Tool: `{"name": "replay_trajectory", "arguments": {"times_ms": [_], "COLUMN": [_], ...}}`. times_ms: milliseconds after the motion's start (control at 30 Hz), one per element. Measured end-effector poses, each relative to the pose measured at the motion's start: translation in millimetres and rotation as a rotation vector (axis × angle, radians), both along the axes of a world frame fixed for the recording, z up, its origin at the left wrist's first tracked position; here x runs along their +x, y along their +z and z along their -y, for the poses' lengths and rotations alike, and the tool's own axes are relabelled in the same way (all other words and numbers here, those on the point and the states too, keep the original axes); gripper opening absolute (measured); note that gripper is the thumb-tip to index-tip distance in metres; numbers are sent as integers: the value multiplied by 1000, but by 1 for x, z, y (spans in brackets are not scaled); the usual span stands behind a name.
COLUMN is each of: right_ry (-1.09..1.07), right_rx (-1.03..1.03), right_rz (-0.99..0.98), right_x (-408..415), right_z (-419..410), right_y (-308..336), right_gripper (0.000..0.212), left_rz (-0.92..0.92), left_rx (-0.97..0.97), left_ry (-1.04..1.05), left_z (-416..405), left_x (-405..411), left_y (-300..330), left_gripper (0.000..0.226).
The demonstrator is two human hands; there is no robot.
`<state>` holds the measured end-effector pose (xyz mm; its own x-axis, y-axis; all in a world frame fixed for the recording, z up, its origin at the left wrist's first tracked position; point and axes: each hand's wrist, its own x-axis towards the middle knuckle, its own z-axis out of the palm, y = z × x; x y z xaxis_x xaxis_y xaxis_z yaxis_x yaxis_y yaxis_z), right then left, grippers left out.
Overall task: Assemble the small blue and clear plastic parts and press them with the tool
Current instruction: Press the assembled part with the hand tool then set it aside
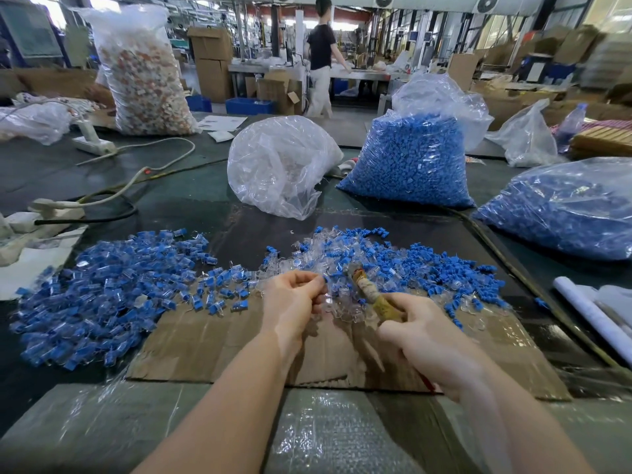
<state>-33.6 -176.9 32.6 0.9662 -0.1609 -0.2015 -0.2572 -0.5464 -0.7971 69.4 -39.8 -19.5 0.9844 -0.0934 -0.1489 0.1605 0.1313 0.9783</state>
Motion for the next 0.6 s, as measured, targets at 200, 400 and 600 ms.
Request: {"name": "replay_trajectory", "arguments": {"times_ms": [200, 400, 600], "right_ry": [-200, -316, -348], "right_rx": [-377, -656, -851], "right_rz": [121, 42, 24], "right_x": [7, 9, 9], "right_z": [22, 33, 32], "right_y": [-11, -21, -36], "right_gripper": [38, 40, 39], "left_rz": [408, 381, 429], "left_rx": [881, 1231, 1261], "left_ry": [418, 409, 408], "left_z": [-57, -88, -72], "left_x": [12, 25, 19], "left_y": [11, -1, -7], "left_gripper": [13, 23, 27]}}
